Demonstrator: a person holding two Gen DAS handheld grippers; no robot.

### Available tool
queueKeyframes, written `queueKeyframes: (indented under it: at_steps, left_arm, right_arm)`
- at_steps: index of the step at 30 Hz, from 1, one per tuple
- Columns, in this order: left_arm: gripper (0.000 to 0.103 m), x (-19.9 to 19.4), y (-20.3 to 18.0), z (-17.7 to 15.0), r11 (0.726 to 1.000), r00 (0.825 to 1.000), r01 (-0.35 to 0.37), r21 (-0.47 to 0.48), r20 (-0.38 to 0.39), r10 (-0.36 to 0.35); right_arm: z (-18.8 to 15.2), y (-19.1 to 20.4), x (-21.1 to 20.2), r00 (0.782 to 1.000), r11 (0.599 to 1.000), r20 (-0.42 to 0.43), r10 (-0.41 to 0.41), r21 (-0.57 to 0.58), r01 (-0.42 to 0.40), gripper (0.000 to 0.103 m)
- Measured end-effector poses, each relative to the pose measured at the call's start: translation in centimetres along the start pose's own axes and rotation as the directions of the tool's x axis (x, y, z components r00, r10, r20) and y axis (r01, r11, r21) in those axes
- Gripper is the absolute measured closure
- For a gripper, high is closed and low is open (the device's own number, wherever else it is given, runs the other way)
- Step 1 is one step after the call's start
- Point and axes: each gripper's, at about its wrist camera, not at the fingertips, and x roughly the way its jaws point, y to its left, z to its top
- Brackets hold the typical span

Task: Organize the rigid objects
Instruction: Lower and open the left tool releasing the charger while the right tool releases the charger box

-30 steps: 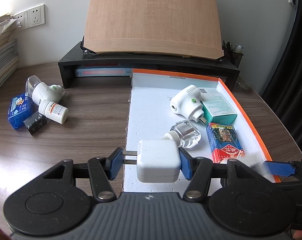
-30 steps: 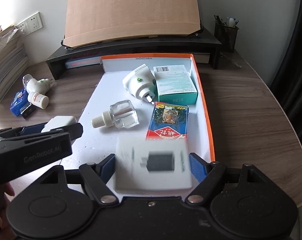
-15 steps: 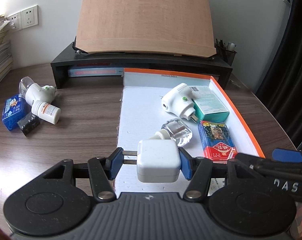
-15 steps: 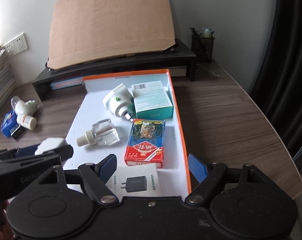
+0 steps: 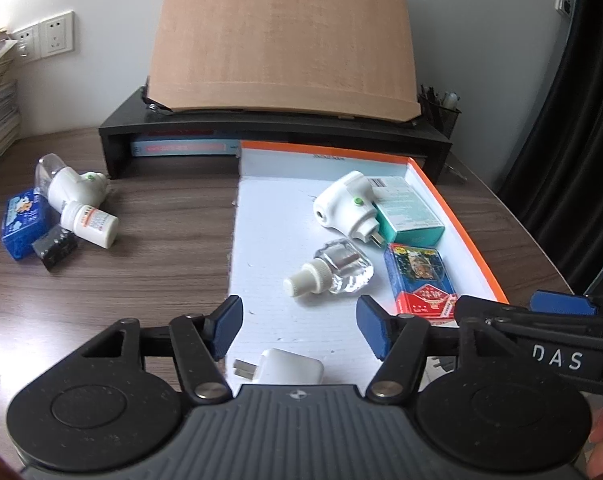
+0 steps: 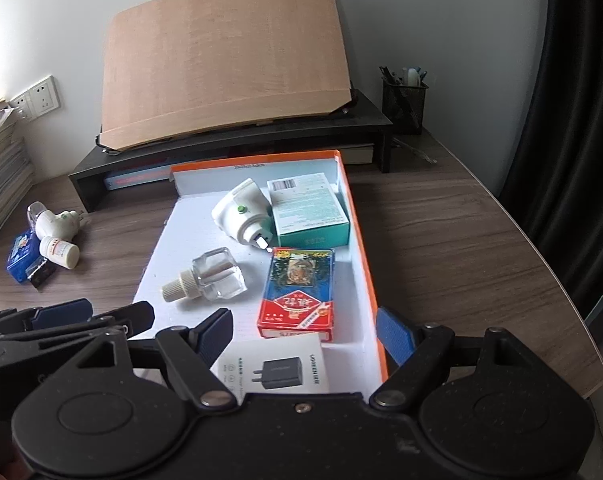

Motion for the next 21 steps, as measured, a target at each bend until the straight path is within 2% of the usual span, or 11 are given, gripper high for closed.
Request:
queueKeyframes:
  at_steps: [10,21]
  left_arm:
    - [0.036,-1.4,3.4,0.7,0.996,0.997,-0.070,-0.053,0.023,0.072]
    - [0.034,-1.8,9.9,1.6,0.975,0.984,-0.174,-0.141,0.005,0.176]
  right_arm:
    - [0.4,3.3,0.3,0.998,0.998,0.004,0.059,-0.036,-0.058,0.009]
    - [0.7,8.3,1.4,0.993,0.991,-0.031,0.111,-0.072,-0.113,0.009]
